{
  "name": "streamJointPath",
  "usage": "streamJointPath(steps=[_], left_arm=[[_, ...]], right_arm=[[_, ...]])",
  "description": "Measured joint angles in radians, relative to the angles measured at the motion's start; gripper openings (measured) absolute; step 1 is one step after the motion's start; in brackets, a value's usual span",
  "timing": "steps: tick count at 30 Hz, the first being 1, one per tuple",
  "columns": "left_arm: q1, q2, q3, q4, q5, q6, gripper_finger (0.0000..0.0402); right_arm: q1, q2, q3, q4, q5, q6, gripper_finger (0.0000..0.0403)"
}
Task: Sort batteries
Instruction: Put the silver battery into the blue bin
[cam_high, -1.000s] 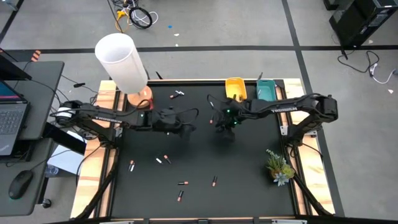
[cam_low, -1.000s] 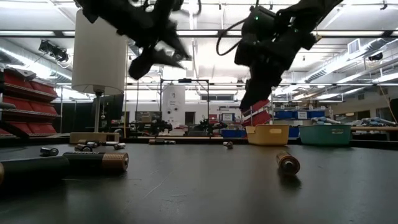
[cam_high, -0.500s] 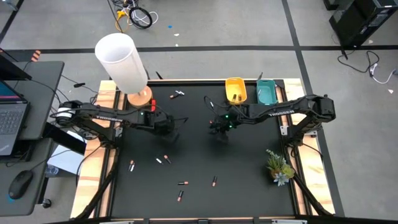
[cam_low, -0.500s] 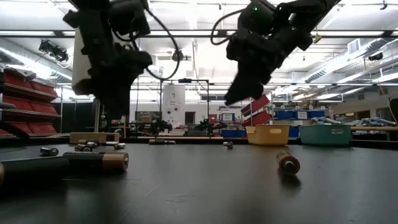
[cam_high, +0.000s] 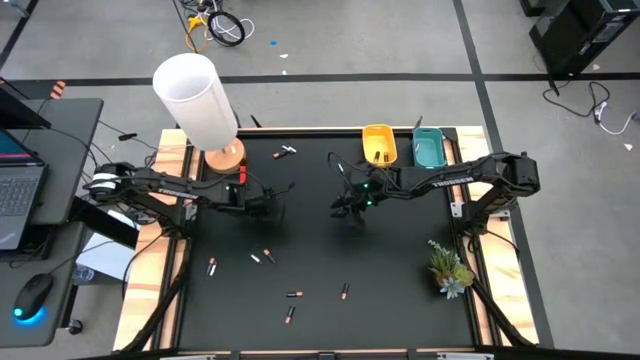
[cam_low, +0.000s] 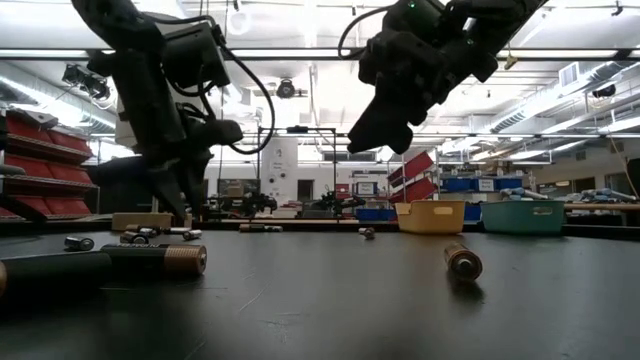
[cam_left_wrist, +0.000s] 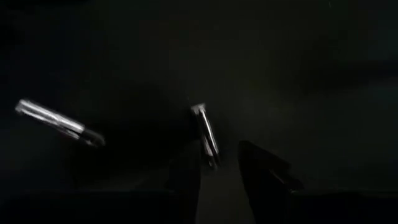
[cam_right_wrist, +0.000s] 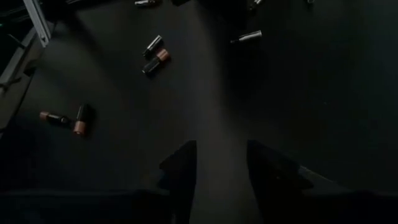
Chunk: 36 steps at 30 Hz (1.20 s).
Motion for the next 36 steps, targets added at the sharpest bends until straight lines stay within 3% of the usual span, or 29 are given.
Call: streamJointPath(steps=[16,18,23,30,36], left_arm=[[0.001,0.177,0.017,0.097,-0.036,0.03,0.0119],[-0.001,0.183,0.018,0.082,-0.042,0.053,0.0106],[-0.008,0.185,0.02,0.045,-0.058,0.117,0.0026],[-0.008,0.183,0.023,0.079,-0.076,0.171,0.0026],[-0.023,0.123,0.103,0.116,-0.114,0.28,0.0026]], right_arm=[[0.0,0.0,0.0,0.016,-0.022,-0.002,0.0149],[0.0,0.0,0.0,0.016,-0.023,-0.001,0.0149],[0.0,0.0,0.0,0.016,-0.024,-0.002,0.0149],[-0.022,0.0,0.0,0.016,-0.025,-0.025,0.0149],[-0.057,-0.035,0.0,0.009,-0.026,0.021,0.0149]])
